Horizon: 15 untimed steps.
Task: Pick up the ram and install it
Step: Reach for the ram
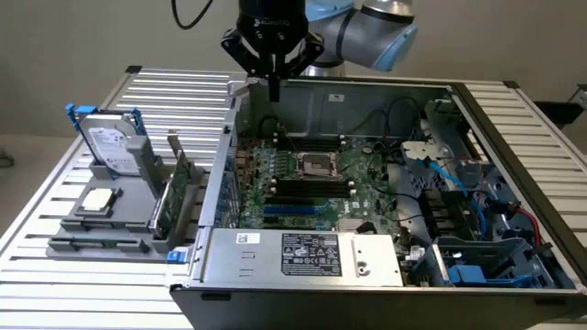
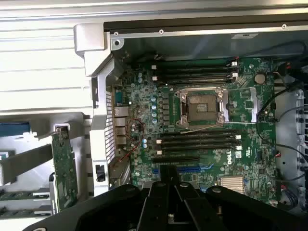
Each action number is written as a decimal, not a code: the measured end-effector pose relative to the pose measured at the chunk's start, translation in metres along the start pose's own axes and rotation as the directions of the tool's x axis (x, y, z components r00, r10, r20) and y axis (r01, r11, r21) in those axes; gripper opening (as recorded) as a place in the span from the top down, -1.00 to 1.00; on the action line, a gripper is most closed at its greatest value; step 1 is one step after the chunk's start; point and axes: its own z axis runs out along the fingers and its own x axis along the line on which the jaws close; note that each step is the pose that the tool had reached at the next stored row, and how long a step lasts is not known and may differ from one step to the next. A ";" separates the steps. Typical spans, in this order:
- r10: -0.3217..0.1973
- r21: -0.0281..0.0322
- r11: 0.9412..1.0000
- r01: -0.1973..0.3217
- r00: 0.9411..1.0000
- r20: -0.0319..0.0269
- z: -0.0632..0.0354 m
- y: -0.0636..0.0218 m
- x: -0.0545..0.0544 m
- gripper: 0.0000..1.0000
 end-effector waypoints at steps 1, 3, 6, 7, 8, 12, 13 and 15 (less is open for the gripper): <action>0.000 0.000 1.000 0.000 1.000 0.000 0.0000 0.0000 0.000 0.79; 0.000 0.000 1.000 0.000 1.000 0.000 0.0000 0.0000 0.000 0.79; 0.000 0.000 1.000 0.000 1.000 0.000 0.0000 0.0000 0.000 0.79; 0.000 0.000 1.000 0.000 1.000 0.000 0.0000 0.0000 0.000 0.79; 0.000 0.000 1.000 0.000 1.000 0.000 0.0000 0.0000 0.000 0.79; 0.000 0.000 1.000 0.000 1.000 0.000 0.0000 0.0000 0.000 0.79; 0.000 0.000 1.000 0.000 1.000 0.000 0.0000 0.0000 0.000 0.79; 0.000 0.000 1.000 0.000 1.000 0.000 -0.0002 0.0000 0.001 0.79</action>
